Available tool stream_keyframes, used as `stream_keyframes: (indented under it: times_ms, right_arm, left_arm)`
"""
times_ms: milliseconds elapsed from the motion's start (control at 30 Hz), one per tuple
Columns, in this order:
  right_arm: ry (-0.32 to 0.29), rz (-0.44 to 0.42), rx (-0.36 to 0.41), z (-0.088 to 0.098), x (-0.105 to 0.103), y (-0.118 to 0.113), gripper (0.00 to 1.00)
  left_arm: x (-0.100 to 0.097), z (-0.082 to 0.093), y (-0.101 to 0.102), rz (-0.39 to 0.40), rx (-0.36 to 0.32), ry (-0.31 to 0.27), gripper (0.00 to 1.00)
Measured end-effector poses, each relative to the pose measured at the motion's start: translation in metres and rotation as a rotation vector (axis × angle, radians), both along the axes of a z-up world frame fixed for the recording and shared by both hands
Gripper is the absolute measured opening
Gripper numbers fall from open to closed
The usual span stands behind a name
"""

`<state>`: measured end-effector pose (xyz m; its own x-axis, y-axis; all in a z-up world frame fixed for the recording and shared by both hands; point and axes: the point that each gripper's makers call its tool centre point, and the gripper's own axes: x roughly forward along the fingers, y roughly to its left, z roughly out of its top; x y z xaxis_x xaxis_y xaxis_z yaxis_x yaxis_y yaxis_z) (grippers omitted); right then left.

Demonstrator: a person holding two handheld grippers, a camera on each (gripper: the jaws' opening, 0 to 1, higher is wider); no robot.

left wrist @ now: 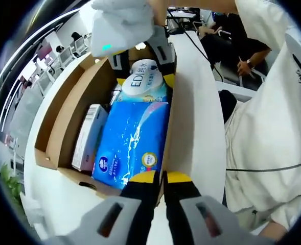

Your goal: Operate the shoe box by opening the lid, removing the specified soft item, and placing it in the target area until the item is outside and the box remains undamaged.

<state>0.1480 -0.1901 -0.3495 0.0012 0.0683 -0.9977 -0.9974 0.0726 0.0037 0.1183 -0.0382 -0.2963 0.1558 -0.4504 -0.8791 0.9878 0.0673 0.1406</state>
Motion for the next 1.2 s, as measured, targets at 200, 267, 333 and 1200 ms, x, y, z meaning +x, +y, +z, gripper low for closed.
stream_keyframes:
  times_ms: [200,267,333,1200]
  right_arm:
    - [0.009,-0.029,-0.051,-0.008,0.005,-0.002,0.69]
    - [0.008,-0.033,-0.034,-0.008,0.007,0.000,0.69]
    - [0.006,-0.034,-0.035,-0.007,0.005,0.000,0.69]
    - [-0.023,-0.043,-0.021,0.019,0.005,-0.004,0.62]
  left_arm:
    - [0.000,-0.001,0.000,-0.007,0.004,0.004,0.04]
    - [0.000,-0.006,-0.001,-0.005,0.012,0.020,0.04]
    - [0.000,-0.007,-0.002,-0.005,0.027,0.022,0.04]
    - [-0.001,-0.008,0.000,-0.039,0.046,-0.008,0.04]
